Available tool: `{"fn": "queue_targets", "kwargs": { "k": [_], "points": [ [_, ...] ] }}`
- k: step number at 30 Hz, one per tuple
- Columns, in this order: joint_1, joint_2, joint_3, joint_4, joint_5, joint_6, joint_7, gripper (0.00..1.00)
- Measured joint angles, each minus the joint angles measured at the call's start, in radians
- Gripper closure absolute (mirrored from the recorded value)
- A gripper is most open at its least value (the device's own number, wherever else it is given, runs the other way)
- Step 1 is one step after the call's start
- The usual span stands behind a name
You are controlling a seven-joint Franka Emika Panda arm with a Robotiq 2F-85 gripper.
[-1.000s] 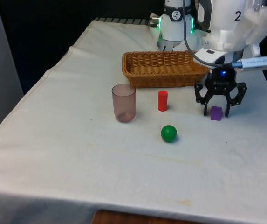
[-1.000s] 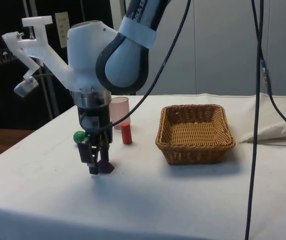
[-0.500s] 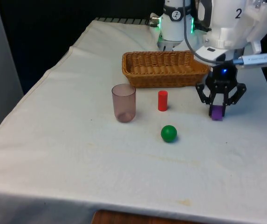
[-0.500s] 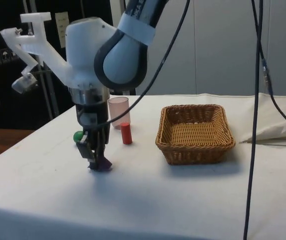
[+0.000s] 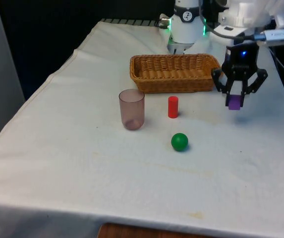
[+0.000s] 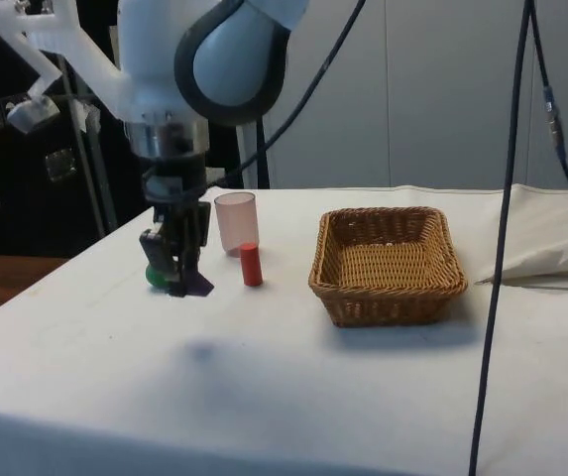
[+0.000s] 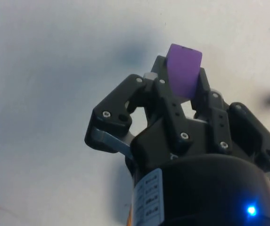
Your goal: Pick up the triangular block and place it into the basket.
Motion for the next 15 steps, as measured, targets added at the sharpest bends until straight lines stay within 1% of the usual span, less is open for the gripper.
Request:
{"fn": "queue_targets", "kwargs": {
  "k": [3, 6, 12, 15],
  "points": [
    [0.000, -0.025, 0.000, -0.003, 0.000, -0.025, 0.000, 0.66],
    [0.000, -0.041, -0.001, -0.013, 0.000, -0.035, 0.000, 0.66],
    [0.000, -0.100, -0.003, -0.076, -0.005, -0.036, 0.000, 0.66],
    [0.000, -0.116, -0.004, -0.096, -0.007, -0.036, 0.000, 0.66]
  ]
}}
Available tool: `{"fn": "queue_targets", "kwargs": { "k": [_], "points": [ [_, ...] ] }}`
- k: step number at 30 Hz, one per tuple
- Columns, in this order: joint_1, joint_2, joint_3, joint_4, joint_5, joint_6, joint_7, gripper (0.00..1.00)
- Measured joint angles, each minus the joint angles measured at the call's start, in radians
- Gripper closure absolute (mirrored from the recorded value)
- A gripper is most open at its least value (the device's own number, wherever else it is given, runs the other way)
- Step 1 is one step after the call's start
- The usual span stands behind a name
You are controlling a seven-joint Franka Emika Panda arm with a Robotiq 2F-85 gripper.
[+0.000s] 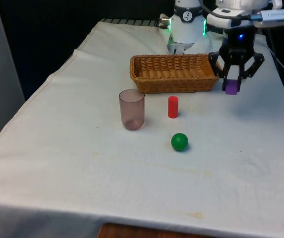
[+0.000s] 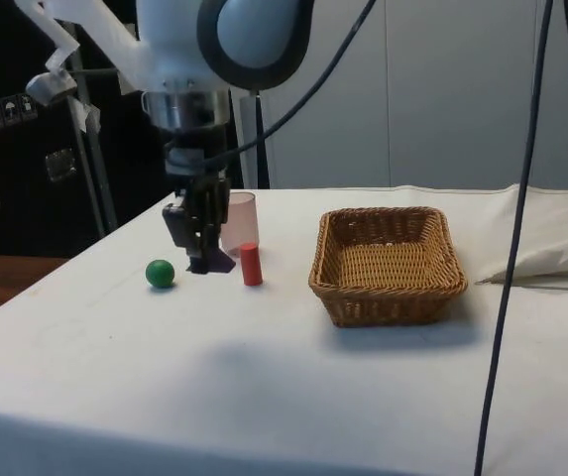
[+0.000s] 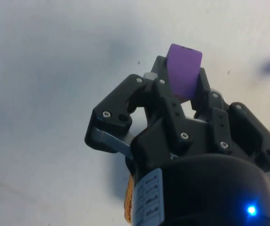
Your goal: Pick up the triangular block and place it into the basket.
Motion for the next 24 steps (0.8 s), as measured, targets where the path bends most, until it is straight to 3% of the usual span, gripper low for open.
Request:
{"fn": "queue_targets", "kwargs": {
  "k": [15, 24],
  "points": [
    [0.000, -0.159, 0.000, -0.187, -0.032, 0.003, 0.000, 0.66],
    [-0.002, -0.221, -0.004, -0.261, -0.043, 0.004, -0.006, 0.66]
  ]
}}
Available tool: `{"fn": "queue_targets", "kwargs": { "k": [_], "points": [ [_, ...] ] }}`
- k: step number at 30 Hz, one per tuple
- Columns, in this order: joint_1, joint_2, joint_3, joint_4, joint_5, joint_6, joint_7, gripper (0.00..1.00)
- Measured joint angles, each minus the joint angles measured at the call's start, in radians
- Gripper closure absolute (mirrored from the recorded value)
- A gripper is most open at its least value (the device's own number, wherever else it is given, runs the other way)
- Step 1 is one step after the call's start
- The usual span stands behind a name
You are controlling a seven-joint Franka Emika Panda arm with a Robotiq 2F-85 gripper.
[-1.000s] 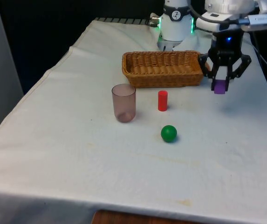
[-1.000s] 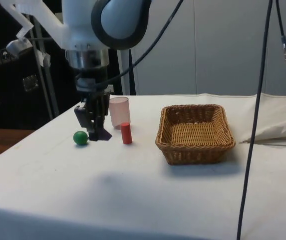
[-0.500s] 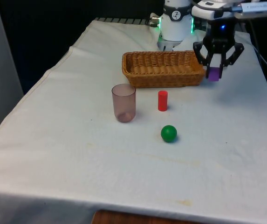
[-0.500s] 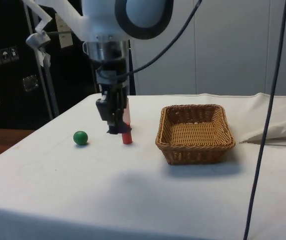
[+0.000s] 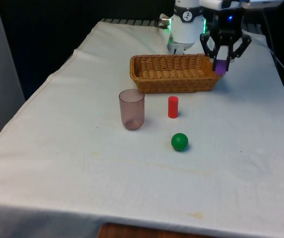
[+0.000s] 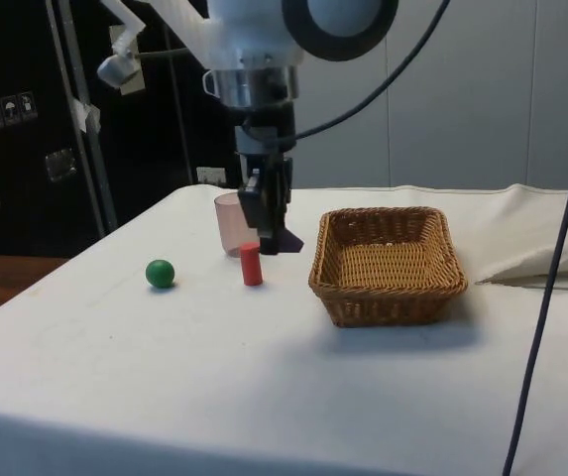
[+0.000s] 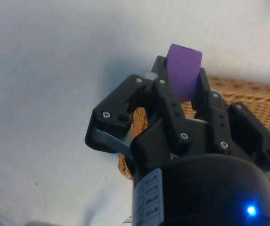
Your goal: Pick up the triangular block and place it into the basket.
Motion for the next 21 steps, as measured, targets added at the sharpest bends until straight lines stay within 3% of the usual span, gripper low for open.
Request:
{"fn": "queue_targets", "kwargs": {
  "k": [7, 21],
  "points": [
    [-0.006, -0.042, -0.027, -0.082, -0.002, 0.030, -0.046, 0.66],
    [-0.012, -0.095, -0.072, -0.171, -0.002, 0.038, -0.116, 0.66]
  ]
}}
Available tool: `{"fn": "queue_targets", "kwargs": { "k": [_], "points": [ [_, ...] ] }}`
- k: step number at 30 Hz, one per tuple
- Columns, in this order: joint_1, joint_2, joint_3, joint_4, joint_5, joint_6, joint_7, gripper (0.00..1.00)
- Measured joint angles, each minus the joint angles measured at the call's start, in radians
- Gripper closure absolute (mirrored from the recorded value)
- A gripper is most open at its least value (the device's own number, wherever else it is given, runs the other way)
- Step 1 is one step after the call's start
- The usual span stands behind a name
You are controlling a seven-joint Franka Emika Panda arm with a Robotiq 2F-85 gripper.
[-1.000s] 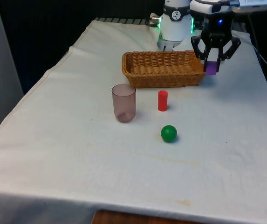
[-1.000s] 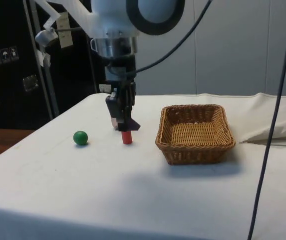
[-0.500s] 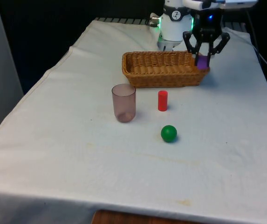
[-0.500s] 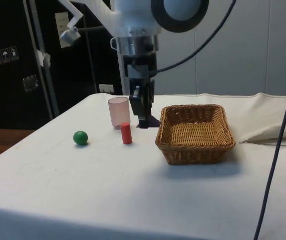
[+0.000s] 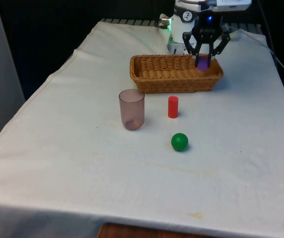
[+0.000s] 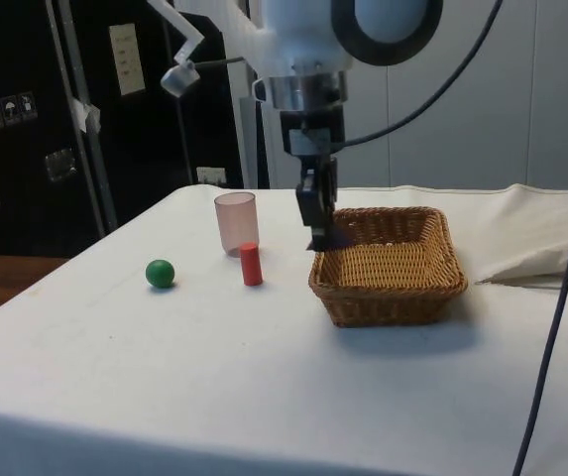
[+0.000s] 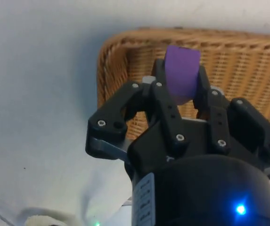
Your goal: Pick up the triangular block and place it into the basket.
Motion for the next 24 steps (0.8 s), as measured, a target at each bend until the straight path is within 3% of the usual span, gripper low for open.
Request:
{"fn": "queue_targets", "kwargs": {
  "k": [9, 16, 22, 24],
  "points": [
    [-0.006, -0.052, -0.034, -0.092, -0.001, 0.035, -0.047, 0.66],
    [-0.011, -0.051, -0.067, -0.161, -0.001, 0.118, -0.085, 0.66],
    [-0.018, -0.029, -0.122, -0.222, -0.001, 0.214, -0.146, 0.66],
    [-0.018, -0.029, -0.122, -0.222, -0.001, 0.214, -0.146, 0.66]
  ]
}}
